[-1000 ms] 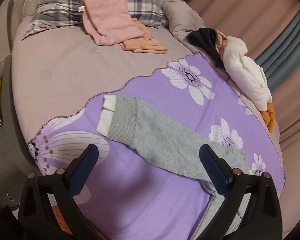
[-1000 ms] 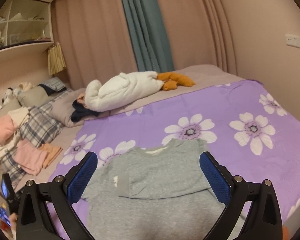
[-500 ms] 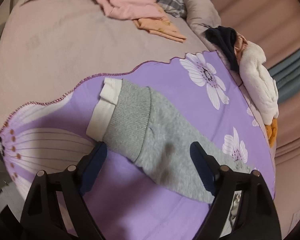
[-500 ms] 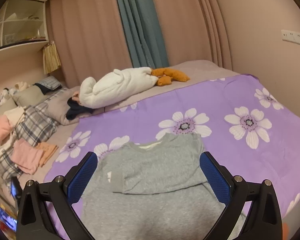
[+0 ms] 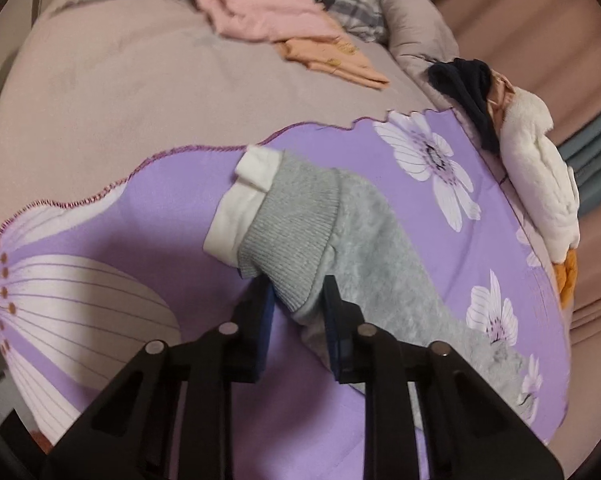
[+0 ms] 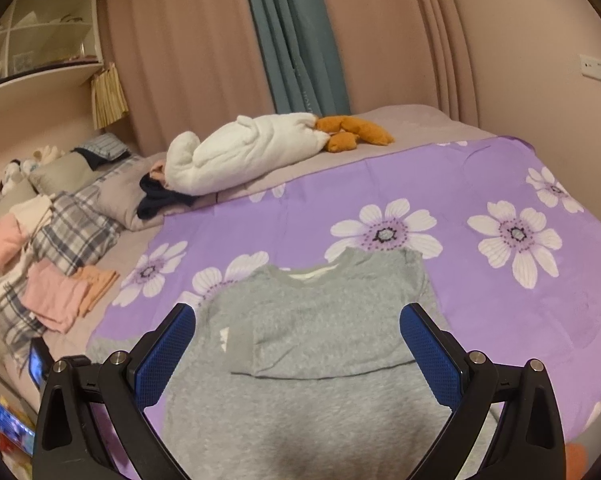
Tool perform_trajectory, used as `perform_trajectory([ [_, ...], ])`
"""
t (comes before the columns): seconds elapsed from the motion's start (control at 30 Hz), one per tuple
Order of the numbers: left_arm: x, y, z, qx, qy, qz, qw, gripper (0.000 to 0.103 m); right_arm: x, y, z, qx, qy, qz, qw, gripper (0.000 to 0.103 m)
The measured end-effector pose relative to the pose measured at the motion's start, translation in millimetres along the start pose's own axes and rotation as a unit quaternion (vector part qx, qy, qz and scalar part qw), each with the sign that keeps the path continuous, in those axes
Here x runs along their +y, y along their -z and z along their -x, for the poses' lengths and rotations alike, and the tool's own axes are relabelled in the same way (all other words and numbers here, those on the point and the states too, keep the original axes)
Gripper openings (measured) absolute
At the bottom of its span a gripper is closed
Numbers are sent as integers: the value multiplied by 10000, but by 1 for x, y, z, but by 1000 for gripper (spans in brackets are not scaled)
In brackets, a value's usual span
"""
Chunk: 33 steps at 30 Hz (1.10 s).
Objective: Fold small clothes
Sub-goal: 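Close the left gripper on the white cuff and lift the sleeve, then carry the sleeve across the shirt front and open the left gripper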
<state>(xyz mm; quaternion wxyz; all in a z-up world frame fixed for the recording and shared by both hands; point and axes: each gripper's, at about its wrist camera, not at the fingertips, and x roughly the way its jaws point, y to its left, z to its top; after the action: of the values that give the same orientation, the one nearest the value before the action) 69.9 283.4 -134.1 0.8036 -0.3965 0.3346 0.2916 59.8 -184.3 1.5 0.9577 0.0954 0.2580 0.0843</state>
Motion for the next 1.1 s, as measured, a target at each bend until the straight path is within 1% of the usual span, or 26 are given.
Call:
perform_trajectory([
  [0.13,-23,2,23,-242,296,-317,9988,21,0,1,-3,39,15,-6,10000,101],
  [0.17,-34,2,34,-351,448,-467,9973,21,0,1,-3,41,29,-9,10000,101],
  [0.27,-64,6,57,-486,875,-874,9911,21,0,1,-5,52,56,-16,10000,101],
  [0.33,-88,12,73,-521,1244,-1206,9835,21,0,0,-5,53,73,-23,10000,101],
  [0.37,-102,17,80,-518,1464,-1421,9776,21,0,0,-5,54,76,-25,10000,101],
  [0.43,-126,28,87,-492,1704,-1795,9676,21,0,0,-6,57,75,-25,10000,101],
  [0.5,-150,42,88,-421,1866,-2222,9561,21,-1,0,-6,52,83,-30,9999,101],
  [0.6,-179,67,80,-187,1987,-2751,9405,21,-2,1,-7,70,125,-65,9999,101],
  [0.73,-201,97,62,35,1942,-3326,9228,21,-7,2,-10,103,244,-109,9996,101],
  [0.8,-204,112,49,233,1945,-3567,9135,21,-9,3,-12,145,286,-131,9994,101],
  [0.83,-204,116,43,337,1963,-3641,9098,17,-11,4,-15,180,317,-142,9992,101],
  [0.9,-204,127,30,594,2012,-3798,9010,16,-13,5,-19,248,385,-156,9988,101],
  [0.97,-206,138,25,623,2007,-3948,8944,17,-15,6,-23,298,429,-160,9985,101],
  [1.03,-206,143,23,589,1989,-4059,8901,17,-16,8,-27,352,463,-184,9981,101],
  [1.07,-205,145,22,623,2035,-4093,8872,17,-16,9,-29,375,465,-197,9980,101],
  [1.1,-205,146,20,693,2085,-4079,8862,17,-16,9,-32,412,462,-202,9979,101],
])
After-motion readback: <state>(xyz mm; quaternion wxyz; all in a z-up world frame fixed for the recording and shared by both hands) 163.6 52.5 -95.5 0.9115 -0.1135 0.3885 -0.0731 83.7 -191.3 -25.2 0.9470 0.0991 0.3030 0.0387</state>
